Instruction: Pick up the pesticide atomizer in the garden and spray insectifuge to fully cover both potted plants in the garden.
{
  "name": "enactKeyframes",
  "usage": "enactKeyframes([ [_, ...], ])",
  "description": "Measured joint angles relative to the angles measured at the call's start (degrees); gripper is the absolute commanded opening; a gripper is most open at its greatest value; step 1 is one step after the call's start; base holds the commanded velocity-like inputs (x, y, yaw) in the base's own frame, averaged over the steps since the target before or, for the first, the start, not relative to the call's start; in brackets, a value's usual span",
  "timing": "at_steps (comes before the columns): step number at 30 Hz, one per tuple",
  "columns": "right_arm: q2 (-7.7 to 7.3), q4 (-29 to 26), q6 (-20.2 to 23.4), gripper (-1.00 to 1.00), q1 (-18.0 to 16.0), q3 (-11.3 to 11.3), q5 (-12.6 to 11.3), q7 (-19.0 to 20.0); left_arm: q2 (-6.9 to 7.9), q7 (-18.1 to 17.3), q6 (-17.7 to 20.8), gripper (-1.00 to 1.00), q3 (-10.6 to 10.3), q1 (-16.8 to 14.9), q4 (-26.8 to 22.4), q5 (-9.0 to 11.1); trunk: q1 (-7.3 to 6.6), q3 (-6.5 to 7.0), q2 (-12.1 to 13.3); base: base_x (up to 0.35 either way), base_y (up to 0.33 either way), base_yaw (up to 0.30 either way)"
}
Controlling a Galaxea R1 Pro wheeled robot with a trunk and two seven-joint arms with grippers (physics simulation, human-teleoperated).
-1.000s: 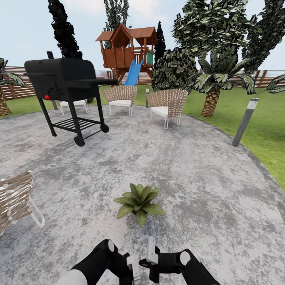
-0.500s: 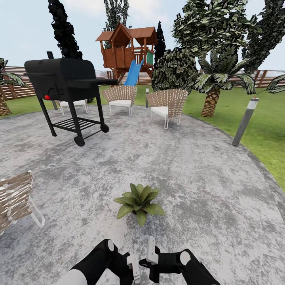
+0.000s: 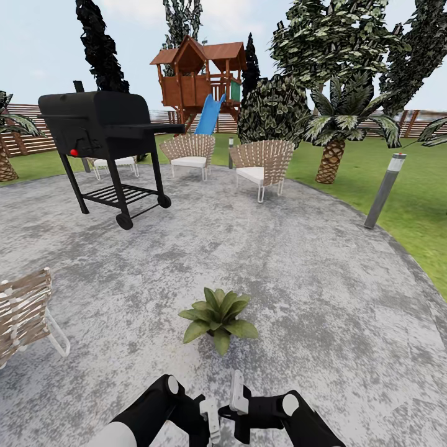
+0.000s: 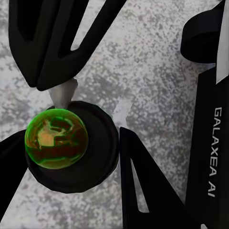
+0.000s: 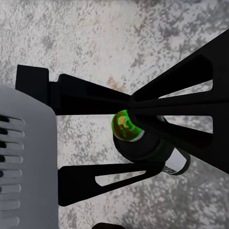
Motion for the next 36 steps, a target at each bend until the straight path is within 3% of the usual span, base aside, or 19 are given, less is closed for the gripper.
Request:
enactKeyframes([
  [9,0.00,0.00,0.00,-1.00,0.01,0.00,0.05,0.00,0.71,0.27,0.30,-1.00,-0.06,-0.04,0.09,-0.20,0.00,0.00,0.00,0.000,0.000,0.000],
  [10,0.00,0.00,0.00,-1.00,0.01,0.00,0.05,0.00,1.40,0.27,0.38,-1.00,-0.04,-0.07,0.09,-0.27,0.00,0.00,0.00,0.000,0.000,0.000],
  [12,0.00,0.00,0.00,-1.00,0.01,0.00,0.06,0.00,4.32,0.28,0.62,-1.00,0.09,-0.09,0.11,-0.42,0.00,0.00,0.00,0.000,0.000,0.000],
  [14,0.00,0.00,0.00,-1.00,0.01,0.00,0.06,0.00,5.96,0.24,0.68,-1.00,0.15,-0.09,0.10,-0.29,0.00,0.00,0.00,0.000,0.000,0.000],
  [15,0.00,0.01,-0.01,-1.00,-0.01,0.00,0.07,0.00,8.47,0.24,0.71,-1.00,0.47,-0.09,0.10,-0.48,0.00,0.00,0.00,0.000,0.000,0.000],
  [16,0.00,0.00,0.00,-1.00,0.00,0.00,0.06,0.00,9.55,0.29,0.71,-1.00,0.44,-0.09,0.12,-0.55,0.00,0.00,0.00,0.000,0.000,0.000],
  [22,-0.31,0.00,0.00,-1.00,0.01,-0.06,0.15,0.00,12.54,0.31,0.68,-1.00,0.46,-0.01,0.11,-0.52,0.00,0.00,0.00,0.000,0.000,0.000],
  [23,-0.40,0.02,0.00,1.00,0.01,-0.11,0.15,0.00,13.14,0.31,0.66,-1.00,0.49,0.00,0.11,-0.49,0.00,0.00,0.00,0.000,0.000,0.000],
  [28,-0.67,0.33,-0.01,1.00,0.01,-0.22,0.29,-0.11,14.13,1.15,0.56,-1.00,0.57,0.32,0.11,-0.38,0.00,0.00,0.00,0.000,0.000,0.000],
  [30,-0.77,0.43,-0.03,1.00,0.01,-0.31,0.31,-0.34,14.10,3.37,0.56,-1.00,1.43,0.40,0.19,-0.32,0.00,0.00,0.00,0.000,0.000,0.000],
  [33,-3.29,0.53,-0.02,1.00,0.04,-1.24,0.00,-3.25,13.37,9.68,0.75,-1.00,8.06,0.48,0.80,-0.15,0.00,0.00,0.00,0.000,0.000,0.000],
  [34,-5.09,1.42,0.01,1.00,0.14,-2.83,-0.10,-7.16,12.51,12.58,0.86,-1.00,11.65,0.51,0.94,-0.05,0.00,0.00,0.00,0.000,0.000,0.000],
  [36,-7.02,6.33,-0.04,1.00,0.25,-6.67,-0.14,-13.89,11.29,14.73,1.05,-1.00,15.68,0.47,0.70,-0.01,0.00,0.00,0.00,0.000,0.000,0.000],
])
